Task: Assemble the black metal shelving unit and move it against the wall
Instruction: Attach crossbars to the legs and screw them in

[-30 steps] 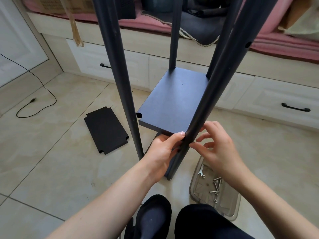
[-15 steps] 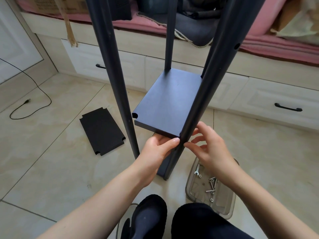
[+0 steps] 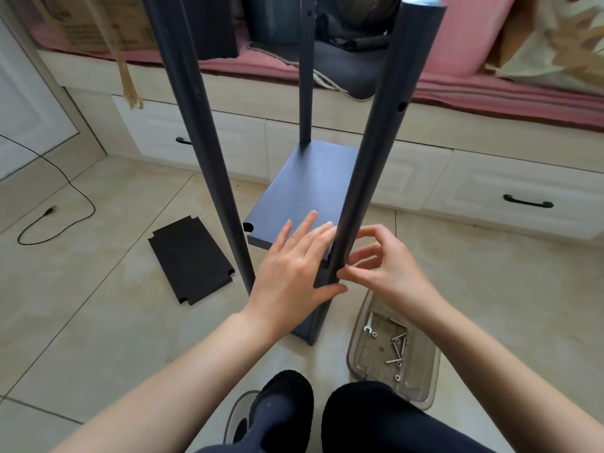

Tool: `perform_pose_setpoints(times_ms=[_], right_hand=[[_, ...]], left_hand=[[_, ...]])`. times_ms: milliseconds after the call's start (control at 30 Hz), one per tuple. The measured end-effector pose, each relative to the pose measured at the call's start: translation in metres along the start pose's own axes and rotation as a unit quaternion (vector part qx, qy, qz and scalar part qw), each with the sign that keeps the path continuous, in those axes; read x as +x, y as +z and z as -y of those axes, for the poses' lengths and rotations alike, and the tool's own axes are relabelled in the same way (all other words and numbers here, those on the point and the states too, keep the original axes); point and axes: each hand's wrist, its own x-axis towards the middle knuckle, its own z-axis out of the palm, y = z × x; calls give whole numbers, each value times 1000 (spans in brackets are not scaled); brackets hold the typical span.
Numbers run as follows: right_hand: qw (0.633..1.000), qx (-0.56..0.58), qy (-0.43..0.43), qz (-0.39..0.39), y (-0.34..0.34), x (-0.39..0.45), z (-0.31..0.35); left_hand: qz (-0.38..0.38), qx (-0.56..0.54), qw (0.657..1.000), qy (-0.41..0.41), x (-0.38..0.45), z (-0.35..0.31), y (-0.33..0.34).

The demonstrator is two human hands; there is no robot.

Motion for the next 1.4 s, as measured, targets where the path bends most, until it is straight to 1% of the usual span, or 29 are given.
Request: perform_pose_setpoints(times_ms=[100, 200, 300, 367, 467, 500, 567, 700, 767, 833, 900, 1067, 1133, 1200, 1267, 1300, 1400], right_hand=[[1000, 3, -1, 27, -6, 0, 3], [997, 33, 31, 67, -18, 0, 5], [988, 111, 95, 47, -17, 9, 6], [972, 176, 147, 40, -11, 21, 6], [925, 312, 206, 72, -1, 37, 12], [913, 340, 211, 84, 0, 40, 13], [907, 356, 203, 98, 1, 43, 14], [915, 353, 159, 116, 4, 43, 4], [920, 345, 142, 117, 4, 44, 1], [919, 347, 142, 121, 4, 43, 0], [921, 338, 150, 122, 2, 42, -1], [931, 312, 164, 98, -8, 35, -21], [941, 267, 189, 89, -13, 23, -41], [956, 163, 221, 102, -16, 6, -69], [955, 80, 259, 124, -15, -11, -102], [949, 69, 281, 124, -14, -17, -120], [934, 81, 333, 101, -11, -26, -163]], left_hand=[[-4, -25, 1000, 9, 12, 1, -1], [1, -31, 999, -7, 17, 1, 0], [13, -21, 1000, -9, 17, 2, 1], [17, -23, 1000, -5, 17, 3, -1], [15, -26, 1000, -3, 18, 3, -1], [13, -25, 1000, -4, 18, 3, -1], [15, -20, 1000, -9, 18, 4, 1], [18, -1, 1000, 13, 19, 13, -1], [36, 12, 999, 13, 21, 15, -2], [50, 58, 997, 22, 21, 15, -1], [47, 94, 994, 33, 19, 16, 0], [30, 112, 992, 42, 17, 21, 4], [26, 118, 992, 42, 16, 21, 5], [18, 115, 992, 44, 15, 21, 8], [8, 120, 992, 44, 15, 22, 10], [1, 123, 991, 45, 15, 22, 12], [-13, 127, 991, 48, 15, 24, 15]])
